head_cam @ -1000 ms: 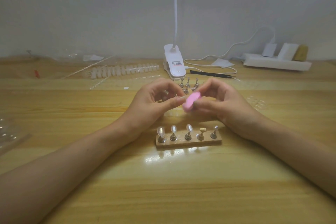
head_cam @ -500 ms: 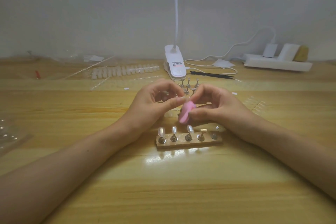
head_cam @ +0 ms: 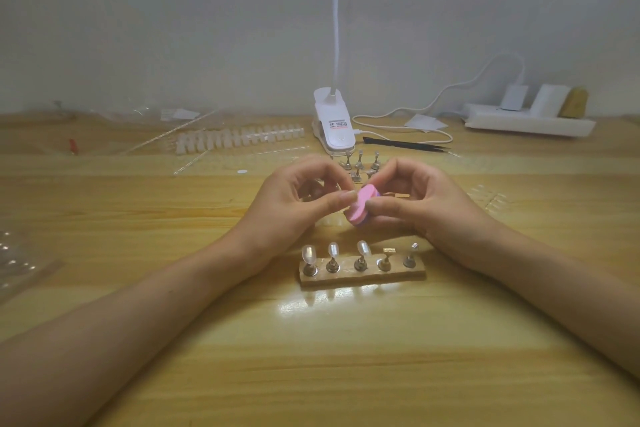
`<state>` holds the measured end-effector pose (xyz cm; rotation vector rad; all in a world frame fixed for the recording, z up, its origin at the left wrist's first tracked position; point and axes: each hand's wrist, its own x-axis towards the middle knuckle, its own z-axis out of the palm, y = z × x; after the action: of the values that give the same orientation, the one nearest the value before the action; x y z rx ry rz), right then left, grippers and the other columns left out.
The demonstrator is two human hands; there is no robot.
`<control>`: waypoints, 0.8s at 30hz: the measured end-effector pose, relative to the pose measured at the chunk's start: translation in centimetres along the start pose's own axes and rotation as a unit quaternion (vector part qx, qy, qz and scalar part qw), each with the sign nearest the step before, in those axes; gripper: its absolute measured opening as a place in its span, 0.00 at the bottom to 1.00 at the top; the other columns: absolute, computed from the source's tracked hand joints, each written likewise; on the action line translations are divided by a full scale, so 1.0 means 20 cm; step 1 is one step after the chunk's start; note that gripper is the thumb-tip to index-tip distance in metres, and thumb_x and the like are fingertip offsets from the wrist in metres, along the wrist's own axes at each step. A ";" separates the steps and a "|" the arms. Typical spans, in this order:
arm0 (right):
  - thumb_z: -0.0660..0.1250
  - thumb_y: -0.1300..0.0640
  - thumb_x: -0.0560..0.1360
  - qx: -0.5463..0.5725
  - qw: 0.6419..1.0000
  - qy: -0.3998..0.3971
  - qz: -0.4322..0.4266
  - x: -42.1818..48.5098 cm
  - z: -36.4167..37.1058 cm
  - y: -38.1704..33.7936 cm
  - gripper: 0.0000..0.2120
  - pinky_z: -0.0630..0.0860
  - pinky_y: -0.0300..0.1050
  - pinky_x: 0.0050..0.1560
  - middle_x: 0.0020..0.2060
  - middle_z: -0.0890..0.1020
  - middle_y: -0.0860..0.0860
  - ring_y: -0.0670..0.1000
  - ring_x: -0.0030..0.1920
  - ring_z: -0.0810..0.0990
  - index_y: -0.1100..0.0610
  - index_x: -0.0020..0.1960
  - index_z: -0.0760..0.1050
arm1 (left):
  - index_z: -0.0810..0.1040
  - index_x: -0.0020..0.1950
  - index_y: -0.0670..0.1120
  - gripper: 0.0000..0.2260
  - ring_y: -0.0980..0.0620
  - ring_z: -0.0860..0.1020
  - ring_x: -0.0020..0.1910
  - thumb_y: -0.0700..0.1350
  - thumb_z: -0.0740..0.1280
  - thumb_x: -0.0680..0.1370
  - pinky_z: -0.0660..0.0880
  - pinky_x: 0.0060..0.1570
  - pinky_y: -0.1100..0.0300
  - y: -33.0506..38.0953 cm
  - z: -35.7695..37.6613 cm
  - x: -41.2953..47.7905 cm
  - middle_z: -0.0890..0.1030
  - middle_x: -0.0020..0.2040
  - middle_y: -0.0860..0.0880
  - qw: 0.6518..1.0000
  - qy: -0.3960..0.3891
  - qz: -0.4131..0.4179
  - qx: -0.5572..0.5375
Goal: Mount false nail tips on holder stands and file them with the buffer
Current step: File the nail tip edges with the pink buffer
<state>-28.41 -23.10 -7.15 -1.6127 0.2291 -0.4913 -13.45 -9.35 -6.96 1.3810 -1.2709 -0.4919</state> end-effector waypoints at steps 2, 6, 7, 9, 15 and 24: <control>0.76 0.57 0.70 -0.005 1.000 -0.003 -0.001 0.00 0.00 0.00 0.10 0.83 0.54 0.51 0.47 0.86 0.59 0.60 0.49 0.86 0.57 0.46 0.77 | 0.80 0.42 0.45 0.04 0.54 0.71 0.38 0.39 0.72 0.75 0.67 0.36 0.69 0.00 0.00 0.00 0.76 0.41 0.49 1.000 0.008 -0.005 -0.007; 0.76 0.58 0.70 -0.034 0.999 -0.020 0.012 0.00 0.01 -0.01 0.10 0.84 0.50 0.48 0.47 0.86 0.59 0.60 0.48 0.87 0.58 0.47 0.77 | 0.81 0.42 0.44 0.02 0.55 0.73 0.38 0.41 0.72 0.74 0.69 0.40 0.66 0.00 0.00 0.00 0.77 0.43 0.44 1.000 0.008 0.009 0.025; 0.76 0.58 0.70 -0.019 1.000 -0.002 0.009 0.00 0.01 -0.01 0.10 0.83 0.49 0.48 0.47 0.86 0.59 0.59 0.48 0.87 0.58 0.47 0.77 | 0.81 0.42 0.44 0.03 0.54 0.73 0.39 0.41 0.72 0.74 0.69 0.41 0.64 0.00 0.00 0.00 0.77 0.43 0.42 1.000 0.010 0.010 0.027; 0.74 0.58 0.70 0.005 1.000 0.022 0.002 0.00 0.00 -0.01 0.09 0.83 0.50 0.50 0.46 0.86 0.61 0.57 0.47 0.86 0.59 0.47 0.76 | 0.80 0.43 0.44 0.03 0.51 0.73 0.40 0.41 0.72 0.75 0.71 0.43 0.61 -0.01 0.00 0.01 0.77 0.44 0.42 1.000 0.017 0.009 0.016; 0.75 0.58 0.70 -0.019 1.000 0.004 0.005 -0.01 0.01 -0.01 0.09 0.84 0.51 0.50 0.46 0.86 0.60 0.58 0.47 0.86 0.59 0.46 0.77 | 0.81 0.43 0.43 0.03 0.56 0.72 0.37 0.40 0.72 0.75 0.69 0.41 0.67 -0.01 0.00 0.00 0.77 0.41 0.49 0.999 0.006 0.013 0.036; 0.74 0.59 0.70 0.028 0.999 0.034 -0.006 0.00 -0.01 0.00 0.07 0.83 0.50 0.48 0.45 0.85 0.60 0.57 0.45 0.86 0.56 0.44 0.77 | 0.82 0.42 0.46 0.02 0.56 0.73 0.38 0.42 0.73 0.73 0.70 0.43 0.66 -0.01 0.00 0.01 0.76 0.41 0.48 0.999 0.008 0.021 0.049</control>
<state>-28.51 -23.32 -7.15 -1.5454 0.2546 -0.5567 -13.32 -9.49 -7.04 1.4337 -1.3226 -0.3930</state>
